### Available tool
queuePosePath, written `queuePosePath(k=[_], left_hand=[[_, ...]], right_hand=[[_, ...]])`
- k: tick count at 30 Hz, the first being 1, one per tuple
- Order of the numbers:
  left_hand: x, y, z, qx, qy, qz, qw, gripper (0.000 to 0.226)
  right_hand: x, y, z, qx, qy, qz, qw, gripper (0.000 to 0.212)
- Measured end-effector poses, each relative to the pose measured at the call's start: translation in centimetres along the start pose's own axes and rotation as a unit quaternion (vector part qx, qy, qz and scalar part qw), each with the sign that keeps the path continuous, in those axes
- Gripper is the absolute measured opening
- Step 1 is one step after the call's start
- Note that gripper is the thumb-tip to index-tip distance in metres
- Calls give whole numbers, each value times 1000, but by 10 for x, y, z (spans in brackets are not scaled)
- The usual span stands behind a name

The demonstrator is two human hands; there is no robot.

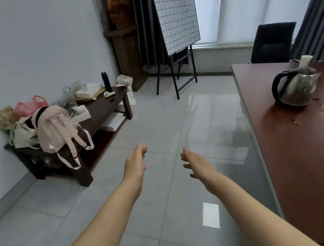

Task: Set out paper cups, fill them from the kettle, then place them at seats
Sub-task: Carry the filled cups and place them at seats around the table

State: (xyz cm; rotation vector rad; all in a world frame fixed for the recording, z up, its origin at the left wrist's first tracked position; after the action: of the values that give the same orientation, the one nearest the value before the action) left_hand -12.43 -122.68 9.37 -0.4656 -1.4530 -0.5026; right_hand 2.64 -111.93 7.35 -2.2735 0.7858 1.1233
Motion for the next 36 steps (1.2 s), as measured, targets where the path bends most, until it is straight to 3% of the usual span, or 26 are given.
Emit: queuePosePath(k=[12, 22, 26, 36], left_hand=[[-26, 162, 188, -118, -14, -6, 993, 43], [-43, 323, 372, -269, -13, 6, 963, 39], [-46, 388, 410, -324, -13, 25, 946, 29], [-58, 574, 474, -435, 4, 30, 900, 27]], right_hand=[[-76, -110, 166, 97, 20, 47, 994, 57], [-161, -224, 317, 193, 48, 115, 973, 54], [-179, -273, 354, 241, 56, 143, 958, 50], [-179, -420, 434, 354, 82, 183, 913, 52]])
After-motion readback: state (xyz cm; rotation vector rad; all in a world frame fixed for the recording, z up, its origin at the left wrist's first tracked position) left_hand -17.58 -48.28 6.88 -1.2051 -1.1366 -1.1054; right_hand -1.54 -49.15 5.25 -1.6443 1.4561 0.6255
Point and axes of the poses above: each hand's wrist, its own z-axis towards the middle knuckle, its own y-axis out of the palm, x = y × z, the point moved 9 cm from there along z, towards the middle knuckle, and after that the axes turned 14 degrees about y, right-handed, at the moved point
